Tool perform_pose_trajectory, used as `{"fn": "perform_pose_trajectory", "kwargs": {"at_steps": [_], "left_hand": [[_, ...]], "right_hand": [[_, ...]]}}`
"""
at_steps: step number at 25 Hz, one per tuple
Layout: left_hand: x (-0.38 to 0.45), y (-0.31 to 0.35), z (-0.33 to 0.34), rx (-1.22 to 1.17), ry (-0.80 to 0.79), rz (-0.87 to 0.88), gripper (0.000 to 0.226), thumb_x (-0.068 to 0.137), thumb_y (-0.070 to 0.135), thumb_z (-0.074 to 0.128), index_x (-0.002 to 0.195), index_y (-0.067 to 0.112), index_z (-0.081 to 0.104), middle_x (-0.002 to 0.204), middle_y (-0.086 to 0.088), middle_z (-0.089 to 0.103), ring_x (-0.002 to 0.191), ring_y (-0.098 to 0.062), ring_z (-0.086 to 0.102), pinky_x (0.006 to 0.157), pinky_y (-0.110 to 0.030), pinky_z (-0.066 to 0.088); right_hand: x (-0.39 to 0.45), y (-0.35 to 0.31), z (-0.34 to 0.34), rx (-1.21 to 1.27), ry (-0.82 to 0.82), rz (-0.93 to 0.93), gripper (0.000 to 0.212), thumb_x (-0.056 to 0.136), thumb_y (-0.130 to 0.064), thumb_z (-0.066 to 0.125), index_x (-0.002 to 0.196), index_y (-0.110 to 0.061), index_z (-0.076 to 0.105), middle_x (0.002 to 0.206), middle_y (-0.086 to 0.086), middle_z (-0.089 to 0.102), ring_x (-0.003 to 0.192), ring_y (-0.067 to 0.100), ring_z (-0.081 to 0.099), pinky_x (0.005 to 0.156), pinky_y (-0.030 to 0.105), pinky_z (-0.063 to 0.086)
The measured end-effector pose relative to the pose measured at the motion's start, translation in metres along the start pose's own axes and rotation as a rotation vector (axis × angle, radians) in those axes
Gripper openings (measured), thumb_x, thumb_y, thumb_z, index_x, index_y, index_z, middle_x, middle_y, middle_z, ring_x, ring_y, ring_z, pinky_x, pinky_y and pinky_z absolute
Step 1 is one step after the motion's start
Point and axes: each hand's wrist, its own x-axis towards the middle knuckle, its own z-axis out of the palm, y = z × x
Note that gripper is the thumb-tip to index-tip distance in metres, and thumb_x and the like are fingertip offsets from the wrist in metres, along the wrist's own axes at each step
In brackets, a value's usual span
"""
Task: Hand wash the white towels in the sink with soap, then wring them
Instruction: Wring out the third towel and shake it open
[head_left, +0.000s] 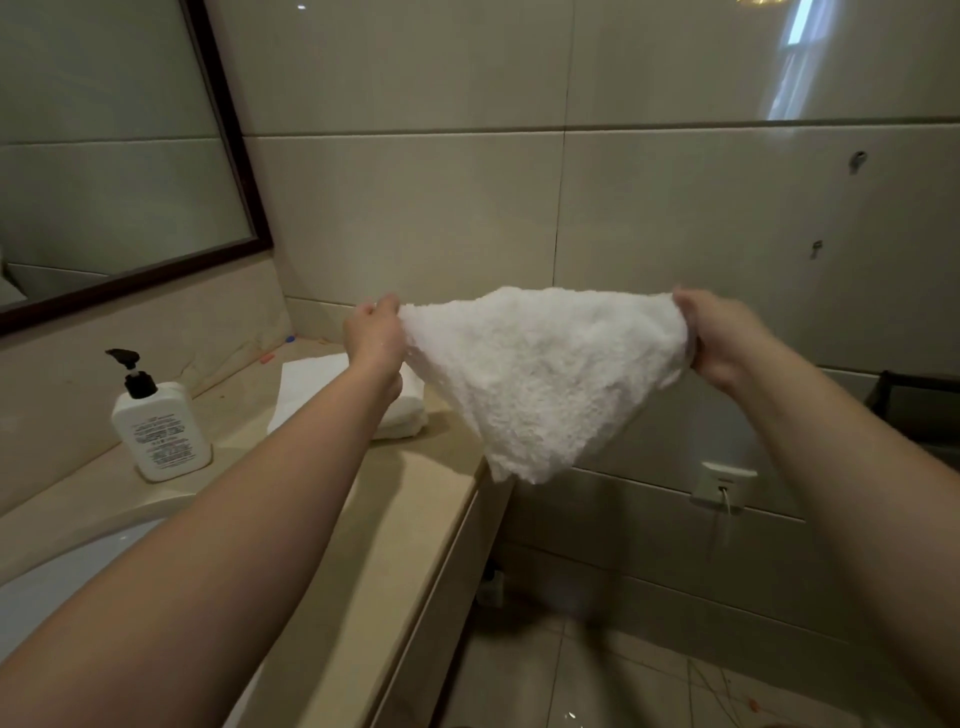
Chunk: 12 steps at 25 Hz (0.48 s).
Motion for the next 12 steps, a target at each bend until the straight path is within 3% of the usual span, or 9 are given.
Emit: {"fn": "perform_pose_trajectory", "kwargs": {"at_steps": [2,4,6,8,12], "left_hand": [[-0.002,0.007,0.000,-0.013,-0.029,0.027,0.025,0.089,0.018,0.053,0.069,0.019,0.039,0.068,0.000,0.034,0.067,-0.020,0.031,0.059,-0.033,0.027],[-0.001,0.008,-0.002,-0.048,0.026,0.089,0.025,0.096,0.023,0.053,0.074,0.020,0.042,0.072,0.001,0.039,0.068,-0.018,0.035,0.060,-0.031,0.030],[0.005,0.005,-0.008,-0.011,0.009,0.118,0.024,0.101,0.031,0.050,0.081,0.020,0.044,0.078,-0.002,0.043,0.073,-0.018,0.039,0.065,-0.032,0.033],[0.008,0.000,-0.012,0.099,-0.029,0.079,0.024,0.102,0.032,0.050,0.083,0.018,0.043,0.079,-0.004,0.042,0.079,-0.020,0.040,0.067,-0.033,0.034],[0.012,0.013,-0.022,-0.005,0.198,0.116,0.030,0.106,0.029,0.046,0.078,0.019,0.039,0.073,0.002,0.043,0.066,-0.015,0.039,0.058,-0.027,0.034]], "right_hand": [[0.000,0.006,0.002,-0.152,-0.018,0.023,0.016,0.100,-0.013,0.057,0.086,-0.009,0.062,0.088,0.007,0.066,0.065,0.013,0.065,0.059,0.029,0.053],[0.001,0.000,0.002,-0.015,0.106,-0.082,0.014,0.098,-0.011,0.056,0.085,-0.012,0.060,0.088,0.007,0.064,0.068,0.014,0.064,0.060,0.028,0.052],[0.003,-0.005,0.001,0.074,0.117,-0.105,0.010,0.097,-0.010,0.057,0.088,-0.011,0.063,0.087,0.009,0.066,0.072,0.019,0.065,0.058,0.028,0.053],[0.002,0.002,0.001,-0.180,0.062,0.020,0.013,0.094,-0.003,0.057,0.082,-0.006,0.062,0.084,0.013,0.063,0.066,0.023,0.061,0.049,0.026,0.050],[0.006,0.000,0.004,-0.192,0.252,-0.080,0.028,0.098,-0.001,0.049,0.073,-0.013,0.049,0.071,0.004,0.051,0.057,0.014,0.047,0.035,0.015,0.036]]}}
